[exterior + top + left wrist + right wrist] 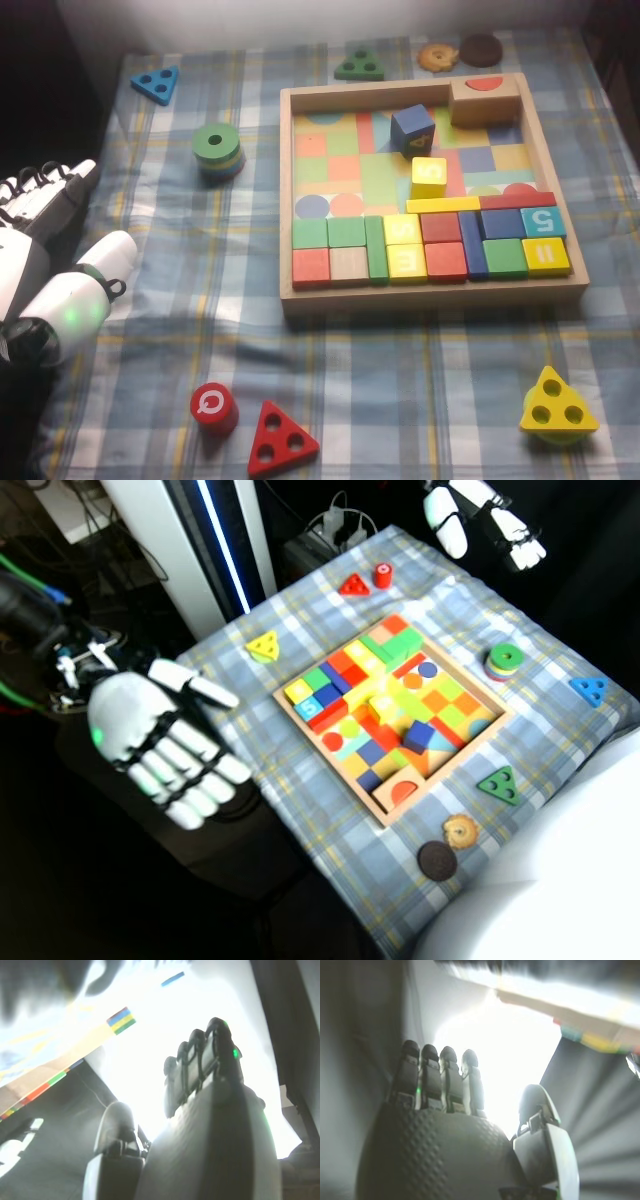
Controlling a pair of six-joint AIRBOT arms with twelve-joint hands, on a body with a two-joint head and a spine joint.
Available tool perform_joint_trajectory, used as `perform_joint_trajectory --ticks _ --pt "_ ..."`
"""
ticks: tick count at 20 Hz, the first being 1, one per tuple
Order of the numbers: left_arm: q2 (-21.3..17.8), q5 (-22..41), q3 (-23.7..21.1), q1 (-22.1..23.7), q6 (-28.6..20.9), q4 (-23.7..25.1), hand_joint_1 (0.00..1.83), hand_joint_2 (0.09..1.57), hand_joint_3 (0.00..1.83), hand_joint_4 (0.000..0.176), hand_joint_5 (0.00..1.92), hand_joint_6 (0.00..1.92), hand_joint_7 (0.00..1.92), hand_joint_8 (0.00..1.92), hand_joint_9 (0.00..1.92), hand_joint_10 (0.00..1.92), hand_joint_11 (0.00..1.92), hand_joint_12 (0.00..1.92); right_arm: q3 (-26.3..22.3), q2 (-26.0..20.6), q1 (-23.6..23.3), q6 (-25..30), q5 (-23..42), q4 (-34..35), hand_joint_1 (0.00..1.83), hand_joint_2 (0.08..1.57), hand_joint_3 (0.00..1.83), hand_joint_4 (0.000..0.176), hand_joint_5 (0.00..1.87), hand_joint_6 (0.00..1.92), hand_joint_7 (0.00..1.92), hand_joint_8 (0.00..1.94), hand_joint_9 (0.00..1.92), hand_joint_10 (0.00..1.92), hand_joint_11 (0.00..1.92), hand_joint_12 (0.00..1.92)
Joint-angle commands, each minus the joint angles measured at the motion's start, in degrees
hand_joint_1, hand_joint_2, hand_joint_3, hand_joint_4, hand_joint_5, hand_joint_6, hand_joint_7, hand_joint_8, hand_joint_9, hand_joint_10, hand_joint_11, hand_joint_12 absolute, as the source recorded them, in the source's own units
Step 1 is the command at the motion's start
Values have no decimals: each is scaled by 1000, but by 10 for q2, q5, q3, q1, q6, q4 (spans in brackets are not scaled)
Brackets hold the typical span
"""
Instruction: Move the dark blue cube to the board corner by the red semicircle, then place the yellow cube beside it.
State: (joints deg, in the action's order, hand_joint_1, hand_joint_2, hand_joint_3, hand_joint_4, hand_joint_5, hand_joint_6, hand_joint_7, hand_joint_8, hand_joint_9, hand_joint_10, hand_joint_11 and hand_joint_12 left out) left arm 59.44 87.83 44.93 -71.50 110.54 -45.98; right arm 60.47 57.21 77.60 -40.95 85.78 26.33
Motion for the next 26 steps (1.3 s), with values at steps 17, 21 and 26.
perform_joint_trajectory --ticks 17,21,26 --pt "8 40 9 2 -3 25 159 1399 0 78 301 3 172 0 137 2 0 0 265 79 -372 282 -390 -556 0 1107 0 0 432 3 0 0 0 0 0 0" --pt "9 39 10 2 -3 23 145 1386 0 84 297 0 164 2 131 1 0 0 286 103 -385 296 -399 -578 0 1130 1 48 406 13 0 0 0 0 0 0" --pt "10 39 10 2 -3 23 92 1380 0 81 294 2 166 1 135 1 0 0 300 122 -398 296 -408 -593 0 1171 6 84 407 10 0 0 0 0 0 0"
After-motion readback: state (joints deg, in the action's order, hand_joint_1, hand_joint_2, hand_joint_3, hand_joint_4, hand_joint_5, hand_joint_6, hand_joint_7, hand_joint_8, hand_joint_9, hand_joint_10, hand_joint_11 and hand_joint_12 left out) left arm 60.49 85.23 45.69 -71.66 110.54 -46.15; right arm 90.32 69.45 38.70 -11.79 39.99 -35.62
